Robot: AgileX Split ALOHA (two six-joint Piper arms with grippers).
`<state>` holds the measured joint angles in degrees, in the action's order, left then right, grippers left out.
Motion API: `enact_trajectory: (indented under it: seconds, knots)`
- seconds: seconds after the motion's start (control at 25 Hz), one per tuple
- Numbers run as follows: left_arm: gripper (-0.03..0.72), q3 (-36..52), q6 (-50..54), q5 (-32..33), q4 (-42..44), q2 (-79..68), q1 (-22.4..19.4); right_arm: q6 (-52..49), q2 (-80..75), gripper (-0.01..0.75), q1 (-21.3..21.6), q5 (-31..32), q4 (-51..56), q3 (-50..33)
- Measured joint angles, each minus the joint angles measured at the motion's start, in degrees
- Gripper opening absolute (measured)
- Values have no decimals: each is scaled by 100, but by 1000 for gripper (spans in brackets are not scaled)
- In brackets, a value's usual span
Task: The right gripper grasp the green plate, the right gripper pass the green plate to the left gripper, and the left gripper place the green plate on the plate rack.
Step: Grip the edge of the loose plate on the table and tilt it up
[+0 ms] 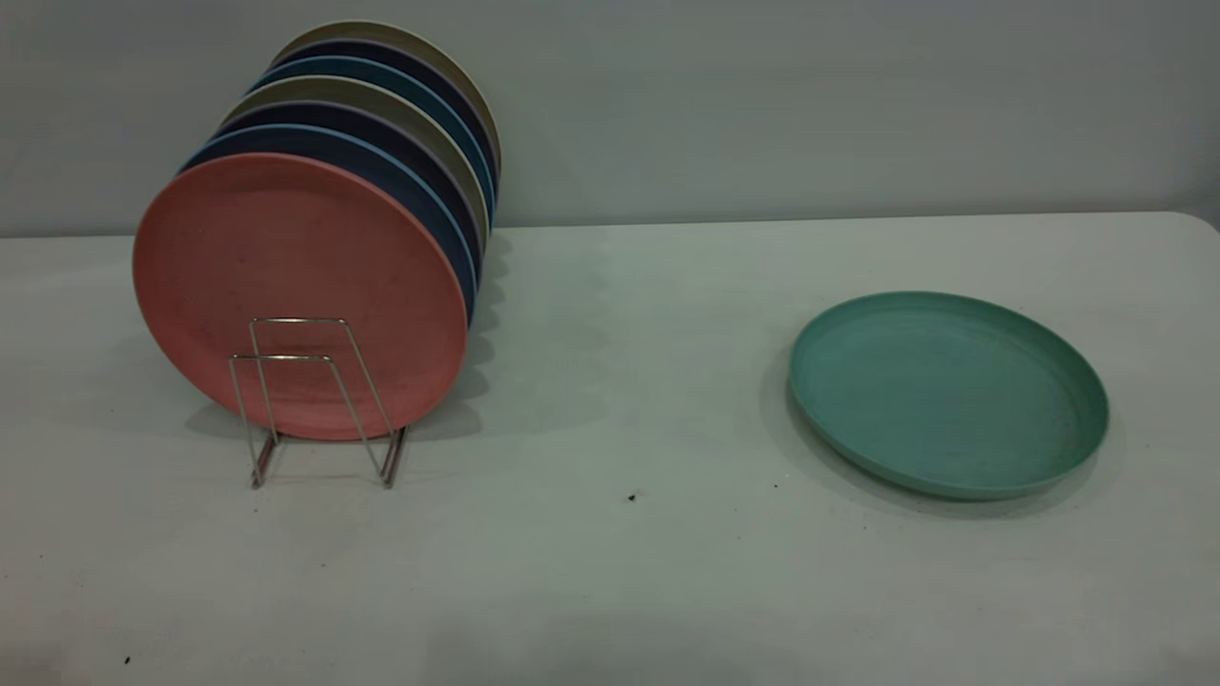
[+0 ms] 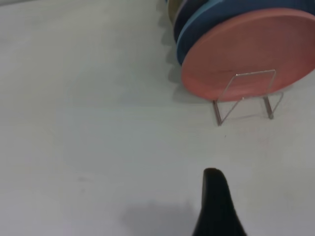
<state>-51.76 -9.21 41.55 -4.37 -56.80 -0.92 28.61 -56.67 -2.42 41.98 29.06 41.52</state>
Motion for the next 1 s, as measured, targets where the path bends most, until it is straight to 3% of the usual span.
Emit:
enact_trajectory:
  seconds: [0.2, 0.48, 0.68, 1.0]
  knots:
    - [530, -414, -386, -237, -645, -1281, 0, 553, -1498, 541, 0, -221, 817, 261]
    - [530, -860, -1799, -365, -2299, -2630, 61, 862, -3397, 541, 0, -679, 1159, 687]
    - [530, -950, -2742, -512, -3371, -3205, 578, 887, -4303, 541, 247, -951, 1244, 1037]
    - [532, -973, -3181, -1137, -3947, -4032, 1533, 1381, -5638, 541, 1264, -772, 1806, 1858]
